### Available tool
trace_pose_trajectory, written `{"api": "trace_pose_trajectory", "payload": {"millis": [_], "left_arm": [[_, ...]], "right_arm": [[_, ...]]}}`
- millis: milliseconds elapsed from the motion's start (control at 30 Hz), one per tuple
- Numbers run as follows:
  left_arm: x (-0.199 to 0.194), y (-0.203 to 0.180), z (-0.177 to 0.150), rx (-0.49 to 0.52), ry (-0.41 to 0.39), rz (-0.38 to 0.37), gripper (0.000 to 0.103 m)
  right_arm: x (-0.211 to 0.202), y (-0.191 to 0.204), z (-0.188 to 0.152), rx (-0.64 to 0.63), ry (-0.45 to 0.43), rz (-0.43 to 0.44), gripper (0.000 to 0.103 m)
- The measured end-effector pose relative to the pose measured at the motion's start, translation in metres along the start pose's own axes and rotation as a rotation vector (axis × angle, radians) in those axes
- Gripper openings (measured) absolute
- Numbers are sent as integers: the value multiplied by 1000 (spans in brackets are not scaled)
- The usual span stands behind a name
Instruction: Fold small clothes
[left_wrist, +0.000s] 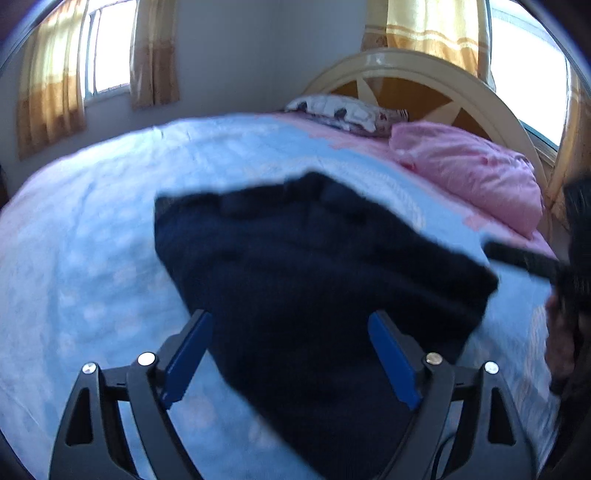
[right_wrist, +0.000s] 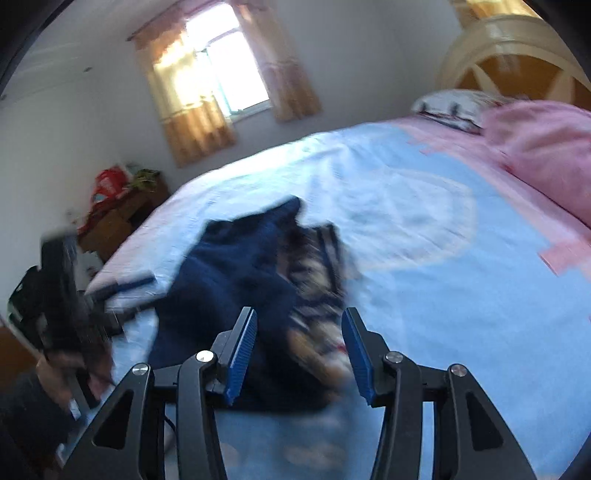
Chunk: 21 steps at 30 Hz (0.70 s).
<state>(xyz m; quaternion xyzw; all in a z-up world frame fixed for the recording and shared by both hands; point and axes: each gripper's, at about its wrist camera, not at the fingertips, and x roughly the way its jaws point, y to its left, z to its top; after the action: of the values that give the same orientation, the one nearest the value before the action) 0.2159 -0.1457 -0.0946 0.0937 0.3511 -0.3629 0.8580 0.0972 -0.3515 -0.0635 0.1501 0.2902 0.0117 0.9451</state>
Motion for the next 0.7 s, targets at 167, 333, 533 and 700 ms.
{"api": "trace_pose_trajectory", "payload": {"millis": [167,333,533,700], "left_arm": [[13,-10,-29,86,59,50,89],[13,-4,-35,88,59,8,93],[16,16,-38,-29,65,-82,95],[16,14,-43,-47,66,-94,96]], "right_arm": [[51,14,-5,-50,187,-112,22],[61,-3,-30,-39,262,-166,22],[48,4,3,-59,233,-96,44],[77,9,62,-35,171,1,48]]}}
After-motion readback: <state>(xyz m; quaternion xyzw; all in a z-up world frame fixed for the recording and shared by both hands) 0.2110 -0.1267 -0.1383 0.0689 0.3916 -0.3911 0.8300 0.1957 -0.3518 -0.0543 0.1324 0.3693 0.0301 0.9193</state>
